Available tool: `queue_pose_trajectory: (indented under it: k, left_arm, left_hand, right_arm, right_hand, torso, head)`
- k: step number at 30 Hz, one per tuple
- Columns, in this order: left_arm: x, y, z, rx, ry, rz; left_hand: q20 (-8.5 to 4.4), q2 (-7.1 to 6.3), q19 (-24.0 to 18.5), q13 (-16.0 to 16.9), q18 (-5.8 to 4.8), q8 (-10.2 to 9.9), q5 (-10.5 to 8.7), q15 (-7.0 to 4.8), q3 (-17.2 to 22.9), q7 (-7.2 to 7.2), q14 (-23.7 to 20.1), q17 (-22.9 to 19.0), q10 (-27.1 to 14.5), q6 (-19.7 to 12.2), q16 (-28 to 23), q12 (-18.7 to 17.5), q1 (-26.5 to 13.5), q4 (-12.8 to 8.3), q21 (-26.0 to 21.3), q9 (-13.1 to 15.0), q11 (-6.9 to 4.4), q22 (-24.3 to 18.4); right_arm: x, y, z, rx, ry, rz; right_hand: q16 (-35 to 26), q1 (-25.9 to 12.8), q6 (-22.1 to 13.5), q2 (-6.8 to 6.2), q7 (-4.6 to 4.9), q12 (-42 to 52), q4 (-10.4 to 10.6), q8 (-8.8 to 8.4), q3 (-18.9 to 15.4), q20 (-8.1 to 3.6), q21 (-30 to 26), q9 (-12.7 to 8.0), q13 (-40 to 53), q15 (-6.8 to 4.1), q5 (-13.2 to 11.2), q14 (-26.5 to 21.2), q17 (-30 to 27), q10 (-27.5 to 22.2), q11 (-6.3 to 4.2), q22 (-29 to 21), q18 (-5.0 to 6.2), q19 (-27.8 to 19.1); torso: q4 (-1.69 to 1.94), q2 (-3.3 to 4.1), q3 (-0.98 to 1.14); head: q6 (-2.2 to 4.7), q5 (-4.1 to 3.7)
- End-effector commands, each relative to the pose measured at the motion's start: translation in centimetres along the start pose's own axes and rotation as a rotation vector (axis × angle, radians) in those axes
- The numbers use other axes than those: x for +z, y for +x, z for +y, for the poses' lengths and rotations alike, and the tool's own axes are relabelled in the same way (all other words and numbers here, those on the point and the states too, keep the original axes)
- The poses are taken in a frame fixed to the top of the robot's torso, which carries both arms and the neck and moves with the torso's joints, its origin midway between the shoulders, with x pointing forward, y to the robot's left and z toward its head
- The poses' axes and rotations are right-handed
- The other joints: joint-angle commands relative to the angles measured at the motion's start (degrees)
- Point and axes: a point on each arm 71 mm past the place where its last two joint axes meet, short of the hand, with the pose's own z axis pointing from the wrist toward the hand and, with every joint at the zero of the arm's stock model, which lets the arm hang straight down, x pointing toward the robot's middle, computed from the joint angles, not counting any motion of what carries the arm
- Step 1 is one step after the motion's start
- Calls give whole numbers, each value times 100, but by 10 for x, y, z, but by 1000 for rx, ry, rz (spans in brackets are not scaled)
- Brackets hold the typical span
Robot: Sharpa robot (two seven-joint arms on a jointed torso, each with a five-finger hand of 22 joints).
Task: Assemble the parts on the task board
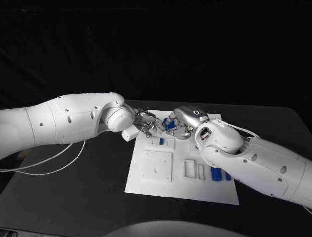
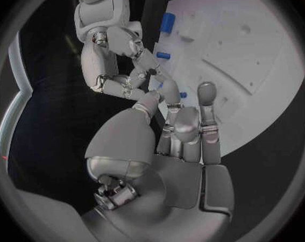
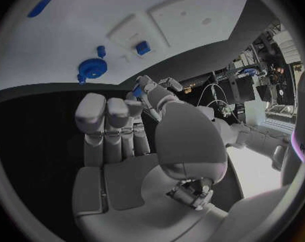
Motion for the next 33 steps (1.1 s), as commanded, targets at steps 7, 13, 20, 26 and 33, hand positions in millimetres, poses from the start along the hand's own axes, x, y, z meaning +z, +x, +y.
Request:
queue_pose_trajectory:
  k: [7, 13, 20, 26, 33]
  left_arm:
    - [0, 4, -2, -6, 11, 33]
    - [0, 5, -3, -9, 12, 40]
    - [0, 6, -2, -14, 10, 53]
    - [0, 7, -3, -25, 20, 67]
    - [-1, 6, -3, -44, 36, 90]
  left_hand:
    - [-24, 56, 23, 2, -9, 39, 29, -4, 192, -185, 26, -11, 41, 210, -21, -42, -17, -163, 29, 972, -3, 97]
    - [-24, 56, 23, 2, -9, 39, 29, -4, 192, -185, 26, -11, 41, 210, -21, -42, -17, -163, 29, 972, -3, 97]
    - [-24, 55, 22, 2, -8, 38, 28, -4, 191, -184, 25, -15, 39, 208, -23, -44, -19, -162, 29, 974, -3, 97]
    - [-28, 30, 24, 6, -14, -71, -24, -3, 107, -159, 20, -35, 24, 112, -38, -49, -78, -73, 23, 898, 2, 93]
    - [-58, -184, 43, 66, -62, -428, -391, -7, -336, -119, 9, -93, -66, 1, -76, 10, -342, 351, -27, 395, 13, 69]
  right_arm:
    - [1, 1, 2, -25, -15, -12]
    - [1, 2, 1, -33, -16, -16]
    - [1, 1, 2, -32, -20, -37]
    - [0, 0, 1, -29, -21, -44]
    - [-1, 0, 0, -22, -20, -47]
  right_hand:
    - [36, 3, 186, 92, -37, 49, 21, -13, 124, -35, 35, 7, 20, -21, -94, 36, 22, 88, -9, 653, -61, 380]
    - [48, 6, 320, 217, -61, 65, -50, -13, 363, -44, 56, 11, 50, -28, -135, 41, 31, 127, -26, 656, -79, 380]
    - [64, -24, 383, 320, -71, 86, -103, -11, 480, -46, 85, 16, 85, -28, -165, 46, 41, 172, -37, 663, -89, 381]
    - [63, -96, 395, 308, -88, 65, -71, -12, 476, -49, 86, 15, 90, -31, -160, 46, 39, 188, -43, 660, -92, 380]
    - [61, -97, 395, 302, -90, 64, -62, -12, 478, -50, 87, 15, 93, -33, -157, 46, 37, 190, -44, 659, -93, 380]
  torso:
    - [2, 2, -1]
    - [1, 1, -2]
    - [1, 1, 1]
    - [2, 0, 2]
    - [1, 2, -1]
  head:
    - [-1, 5]
    - [-4, 3]
    - [0, -2]
    - [-5, -3]
    - [-3, -8]
